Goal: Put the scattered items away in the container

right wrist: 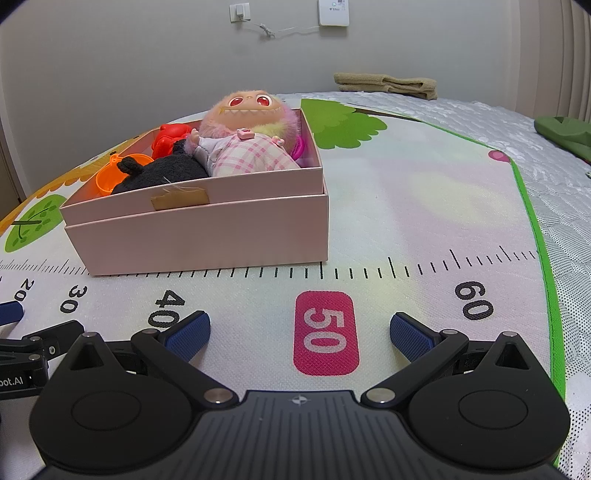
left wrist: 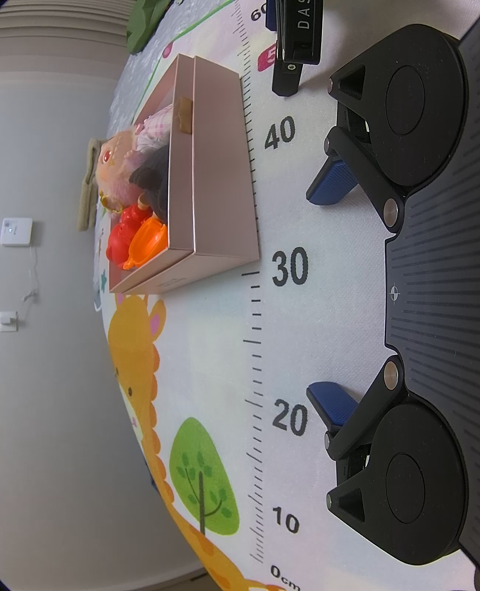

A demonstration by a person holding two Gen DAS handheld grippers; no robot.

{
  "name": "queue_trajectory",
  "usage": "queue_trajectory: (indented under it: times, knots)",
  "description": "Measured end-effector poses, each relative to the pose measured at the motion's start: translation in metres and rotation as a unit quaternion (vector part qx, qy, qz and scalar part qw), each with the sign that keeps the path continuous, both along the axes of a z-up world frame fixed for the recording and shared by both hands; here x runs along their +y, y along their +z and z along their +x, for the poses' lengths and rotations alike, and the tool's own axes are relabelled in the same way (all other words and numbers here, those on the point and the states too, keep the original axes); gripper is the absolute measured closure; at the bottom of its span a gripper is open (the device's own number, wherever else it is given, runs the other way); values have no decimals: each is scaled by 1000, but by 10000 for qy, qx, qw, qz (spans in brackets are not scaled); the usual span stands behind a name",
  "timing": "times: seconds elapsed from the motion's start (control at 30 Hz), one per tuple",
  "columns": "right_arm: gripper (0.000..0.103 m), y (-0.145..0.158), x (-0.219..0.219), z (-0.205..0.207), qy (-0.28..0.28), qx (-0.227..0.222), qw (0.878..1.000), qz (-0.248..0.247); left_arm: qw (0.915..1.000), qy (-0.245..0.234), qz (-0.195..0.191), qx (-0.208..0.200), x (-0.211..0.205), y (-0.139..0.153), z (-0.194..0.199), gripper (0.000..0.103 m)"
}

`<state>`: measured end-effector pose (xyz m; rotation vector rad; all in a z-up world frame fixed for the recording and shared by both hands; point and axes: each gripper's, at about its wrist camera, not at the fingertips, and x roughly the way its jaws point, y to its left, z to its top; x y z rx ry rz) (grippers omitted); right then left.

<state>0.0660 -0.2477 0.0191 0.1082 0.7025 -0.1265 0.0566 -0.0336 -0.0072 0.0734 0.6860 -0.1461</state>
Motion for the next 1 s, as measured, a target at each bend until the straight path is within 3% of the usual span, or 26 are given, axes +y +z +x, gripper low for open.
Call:
queue_trajectory:
  times: [0.67,1.0]
  knots:
    - [0,1,-2,-5,3,-2,10000,17,9996,-104,-58,259,4,3,6,0]
    - [0,1,-2,-4,5,0,10000,16,9998,-66,-20,165,2,2,3,0]
